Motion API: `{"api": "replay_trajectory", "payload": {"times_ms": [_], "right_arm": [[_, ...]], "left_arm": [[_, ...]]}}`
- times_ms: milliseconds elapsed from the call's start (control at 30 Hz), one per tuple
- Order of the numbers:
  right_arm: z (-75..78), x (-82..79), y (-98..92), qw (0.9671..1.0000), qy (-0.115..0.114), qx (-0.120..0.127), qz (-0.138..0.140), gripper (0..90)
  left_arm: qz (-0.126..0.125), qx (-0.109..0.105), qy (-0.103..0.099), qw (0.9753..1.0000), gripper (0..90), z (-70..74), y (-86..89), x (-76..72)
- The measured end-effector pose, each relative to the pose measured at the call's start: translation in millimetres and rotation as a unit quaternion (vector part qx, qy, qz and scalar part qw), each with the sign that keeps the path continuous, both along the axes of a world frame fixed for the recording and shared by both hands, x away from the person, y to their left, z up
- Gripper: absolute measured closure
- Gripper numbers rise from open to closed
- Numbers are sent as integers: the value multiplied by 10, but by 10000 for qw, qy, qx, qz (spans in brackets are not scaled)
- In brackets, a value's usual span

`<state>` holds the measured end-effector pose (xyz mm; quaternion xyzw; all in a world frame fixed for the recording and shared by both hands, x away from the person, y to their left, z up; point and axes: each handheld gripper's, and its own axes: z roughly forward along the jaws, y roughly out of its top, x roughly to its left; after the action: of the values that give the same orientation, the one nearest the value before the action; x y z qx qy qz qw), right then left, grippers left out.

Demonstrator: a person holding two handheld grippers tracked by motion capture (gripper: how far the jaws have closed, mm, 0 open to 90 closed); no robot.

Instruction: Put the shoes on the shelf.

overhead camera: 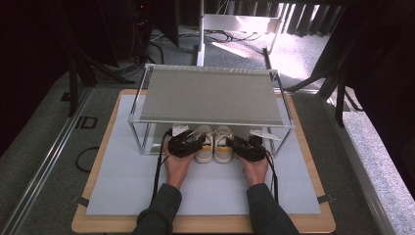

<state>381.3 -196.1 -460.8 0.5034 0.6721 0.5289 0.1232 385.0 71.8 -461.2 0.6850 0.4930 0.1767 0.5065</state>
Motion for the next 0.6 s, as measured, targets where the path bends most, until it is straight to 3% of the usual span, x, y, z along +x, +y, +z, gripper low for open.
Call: {"api": "replay_trajectory", "payload": {"times_ms": [67, 267, 367, 467, 600], "right_arm": [[15, -13, -18, 9999, -161, 8, 34, 498], [79, -133, -23, 9997, -183, 108, 146, 433], [120, -207, -15, 9986, -354, 124, 362, 397], [156, -278, 23, 9975, -464, -90, 530, 353], [176, -350, 63, 9962, -534, -336, 592, 302]], "left_arm": [[0, -23, -22, 10000, 388, 8, 26, -23], [-56, -202, -183, 9996, 381, 82, 57, -154], [-263, -270, -336, 9987, 357, 119, 80, -224], [-379, -260, -424, 9980, 325, 153, 65, -296], [-510, -96, -471, 9975, 296, 164, 41, -358]]}}
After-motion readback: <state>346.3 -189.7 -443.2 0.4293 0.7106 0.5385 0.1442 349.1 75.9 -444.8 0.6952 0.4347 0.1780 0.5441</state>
